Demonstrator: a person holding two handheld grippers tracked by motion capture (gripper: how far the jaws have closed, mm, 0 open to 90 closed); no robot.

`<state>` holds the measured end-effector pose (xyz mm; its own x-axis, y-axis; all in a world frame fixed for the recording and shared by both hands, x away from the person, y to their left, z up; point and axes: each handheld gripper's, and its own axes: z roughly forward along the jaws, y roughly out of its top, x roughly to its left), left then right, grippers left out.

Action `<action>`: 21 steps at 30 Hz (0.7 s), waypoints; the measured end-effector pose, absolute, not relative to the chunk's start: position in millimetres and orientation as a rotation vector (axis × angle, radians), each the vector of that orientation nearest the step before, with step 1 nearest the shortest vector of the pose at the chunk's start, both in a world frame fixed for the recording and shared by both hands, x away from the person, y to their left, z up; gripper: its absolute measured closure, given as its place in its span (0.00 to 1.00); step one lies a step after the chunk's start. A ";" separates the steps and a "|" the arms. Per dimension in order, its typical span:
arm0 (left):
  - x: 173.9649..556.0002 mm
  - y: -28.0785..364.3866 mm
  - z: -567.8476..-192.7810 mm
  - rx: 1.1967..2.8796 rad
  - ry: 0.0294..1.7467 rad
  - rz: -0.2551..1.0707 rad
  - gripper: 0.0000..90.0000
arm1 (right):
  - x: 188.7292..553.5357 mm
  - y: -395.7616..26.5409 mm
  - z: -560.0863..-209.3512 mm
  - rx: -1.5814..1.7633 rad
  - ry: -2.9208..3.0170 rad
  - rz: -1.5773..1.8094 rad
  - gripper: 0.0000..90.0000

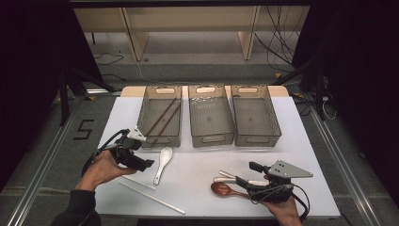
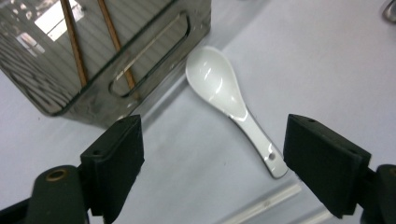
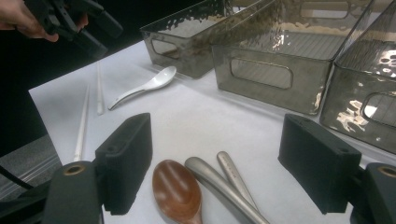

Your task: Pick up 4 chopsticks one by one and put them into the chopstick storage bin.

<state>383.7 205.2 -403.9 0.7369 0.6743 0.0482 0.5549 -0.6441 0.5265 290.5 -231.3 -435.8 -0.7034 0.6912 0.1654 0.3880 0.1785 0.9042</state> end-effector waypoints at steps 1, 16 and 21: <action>382.9 205.8 -405.1 2.460 0.935 0.333 0.22 | 290.5 -231.4 -436.0 1.032 2.176 1.535 0.29; 376.9 211.5 -412.0 2.564 0.920 0.294 0.23 | 291.4 -235.4 -438.2 1.036 2.176 1.538 0.29; 377.2 214.9 -413.9 2.581 0.935 0.283 0.23 | 292.0 -236.2 -438.5 1.032 2.173 1.541 0.29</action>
